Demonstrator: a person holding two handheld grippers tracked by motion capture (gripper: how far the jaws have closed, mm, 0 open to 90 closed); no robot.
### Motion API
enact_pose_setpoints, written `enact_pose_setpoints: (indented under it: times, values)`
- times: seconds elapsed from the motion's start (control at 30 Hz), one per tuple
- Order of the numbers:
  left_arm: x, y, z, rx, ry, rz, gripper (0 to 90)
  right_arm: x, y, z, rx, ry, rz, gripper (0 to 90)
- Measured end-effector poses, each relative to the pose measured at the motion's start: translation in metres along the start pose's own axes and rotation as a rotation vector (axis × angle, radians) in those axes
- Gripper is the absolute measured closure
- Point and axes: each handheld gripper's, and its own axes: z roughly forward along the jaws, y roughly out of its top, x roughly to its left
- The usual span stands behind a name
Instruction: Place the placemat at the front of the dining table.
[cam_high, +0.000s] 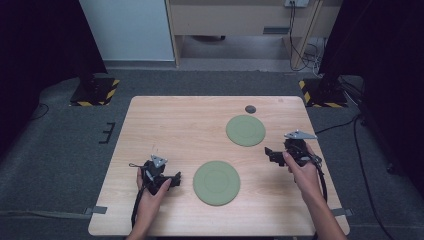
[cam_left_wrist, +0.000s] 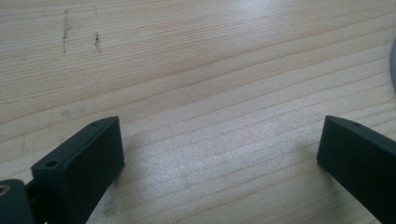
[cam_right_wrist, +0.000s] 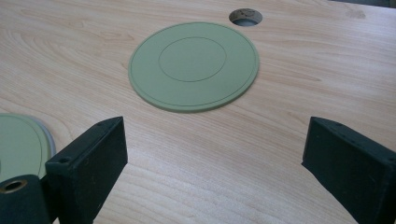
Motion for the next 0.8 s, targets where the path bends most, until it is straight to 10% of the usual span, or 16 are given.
enact_pose_setpoints:
  times: [0.8]
  values:
    - [0.000,0.000,0.000,-0.001,0.002,0.000,0.0,0.007,-0.027,-0.001,0.035,0.014,-0.018,6.7]
